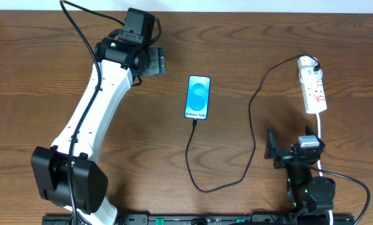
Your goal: Plug charger to phone and switch on socket
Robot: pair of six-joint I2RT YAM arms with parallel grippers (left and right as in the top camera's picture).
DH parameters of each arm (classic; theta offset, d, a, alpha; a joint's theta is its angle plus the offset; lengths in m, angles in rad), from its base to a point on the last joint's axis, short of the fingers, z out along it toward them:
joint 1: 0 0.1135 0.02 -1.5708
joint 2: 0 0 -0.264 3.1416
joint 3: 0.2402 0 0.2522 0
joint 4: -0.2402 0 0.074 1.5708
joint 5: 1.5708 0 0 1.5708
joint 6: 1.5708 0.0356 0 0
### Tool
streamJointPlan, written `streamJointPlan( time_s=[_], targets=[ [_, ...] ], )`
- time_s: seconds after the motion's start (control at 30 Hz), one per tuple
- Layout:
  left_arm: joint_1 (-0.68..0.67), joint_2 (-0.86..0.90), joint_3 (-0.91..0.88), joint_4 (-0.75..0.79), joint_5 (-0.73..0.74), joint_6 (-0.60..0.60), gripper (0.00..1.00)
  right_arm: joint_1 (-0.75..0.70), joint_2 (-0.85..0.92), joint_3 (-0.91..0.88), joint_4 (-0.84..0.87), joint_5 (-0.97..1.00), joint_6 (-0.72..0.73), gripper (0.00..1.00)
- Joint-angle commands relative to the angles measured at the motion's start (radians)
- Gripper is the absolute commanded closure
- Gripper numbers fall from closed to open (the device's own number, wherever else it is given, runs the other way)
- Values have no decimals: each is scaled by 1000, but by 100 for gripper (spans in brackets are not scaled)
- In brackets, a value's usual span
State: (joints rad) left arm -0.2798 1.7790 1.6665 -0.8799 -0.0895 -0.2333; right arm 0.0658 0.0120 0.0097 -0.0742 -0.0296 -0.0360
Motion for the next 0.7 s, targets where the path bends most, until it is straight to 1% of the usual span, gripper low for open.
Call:
streamJointPlan(
  time_s=[0.0,0.5,0.57,0.67],
  targets=[
    [0,7,-6,-2,-20,-4,13,-2,-7,-4,-1,8,-13,1],
    [0,10,-6,-3,-28,-3,13,-2,-7,-4,-1,8,-14,1],
    [0,5,-6,-21,-28,-3,13,-2,-7,-4,-1,8,-14,1],
    [0,-13,-14,-97,-31,3,13,-2,-7,-4,-1,8,-14,1]
  ],
)
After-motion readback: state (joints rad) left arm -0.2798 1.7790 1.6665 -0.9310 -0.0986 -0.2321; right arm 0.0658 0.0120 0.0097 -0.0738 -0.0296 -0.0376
